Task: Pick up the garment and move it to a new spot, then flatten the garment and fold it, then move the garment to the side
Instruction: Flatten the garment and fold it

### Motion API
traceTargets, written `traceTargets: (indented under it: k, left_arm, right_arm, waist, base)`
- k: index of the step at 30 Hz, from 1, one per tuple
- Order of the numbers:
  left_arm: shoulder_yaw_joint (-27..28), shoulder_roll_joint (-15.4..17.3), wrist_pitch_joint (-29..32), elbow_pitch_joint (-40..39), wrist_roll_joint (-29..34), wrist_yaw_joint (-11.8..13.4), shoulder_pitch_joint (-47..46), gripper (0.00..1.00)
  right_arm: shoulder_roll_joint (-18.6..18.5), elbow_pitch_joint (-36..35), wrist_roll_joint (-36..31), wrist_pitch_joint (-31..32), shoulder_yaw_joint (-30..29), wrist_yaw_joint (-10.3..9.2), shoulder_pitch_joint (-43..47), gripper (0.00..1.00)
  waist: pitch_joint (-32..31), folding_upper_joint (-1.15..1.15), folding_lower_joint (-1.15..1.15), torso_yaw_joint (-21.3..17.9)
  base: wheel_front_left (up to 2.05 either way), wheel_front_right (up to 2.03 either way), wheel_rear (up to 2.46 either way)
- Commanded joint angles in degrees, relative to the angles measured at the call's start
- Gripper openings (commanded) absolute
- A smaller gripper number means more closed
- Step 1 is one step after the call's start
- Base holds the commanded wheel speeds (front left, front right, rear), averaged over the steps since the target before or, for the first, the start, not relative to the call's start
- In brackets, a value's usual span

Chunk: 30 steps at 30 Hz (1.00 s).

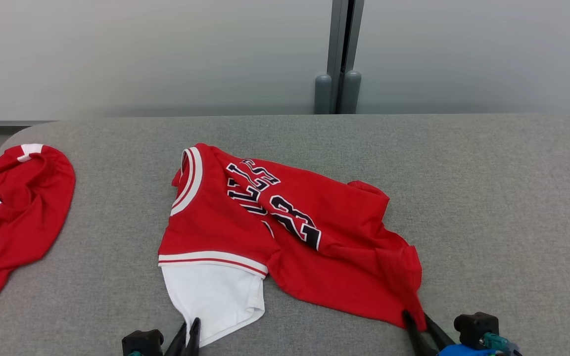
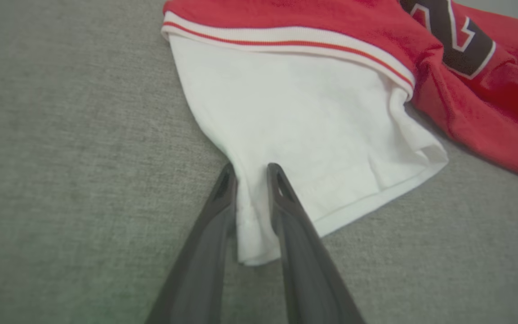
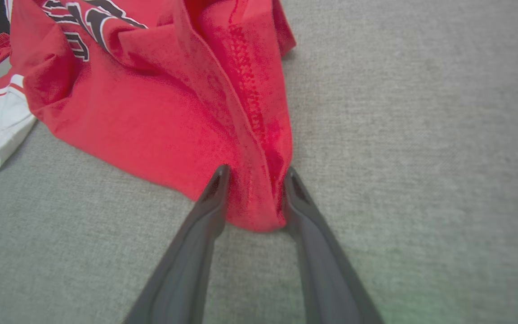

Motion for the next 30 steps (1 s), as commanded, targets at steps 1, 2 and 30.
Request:
traceTargets:
  k: [1,2,30]
  left_arm:
    - [-1.14,-0.71,0.36,0.18,-0.88,-0.53,0.09,0.00]
    - [-1.21,-0.39,0.18,-0.30,-1.45,-0.54,-0.16,0.00]
    - [-4.48,12.41,9.48,-11.34,-14.28,-0.35,-64.22,0.00]
  right_arm:
    - [0.23,1.15,1.08,0.06,0.94,0.03,-1.01,0.00]
    - [0.31,1.38,1.86,-0.09,1.37,0.03,-1.46,0.00]
    - [-3.21,1.89,26.32,9.09,1.11,0.03,-62.20,0.00]
  waist:
    - [-0.03,0.00,0.00,0.05]
    - [-0.07,0.00,0.00,0.11]
    - [19.05,0.00,0.00,-6.67]
  base:
    - [0.00,0.00,0.00]
    - [0.00,0.00,0.00]
    - [0.00,0.00,0.00]
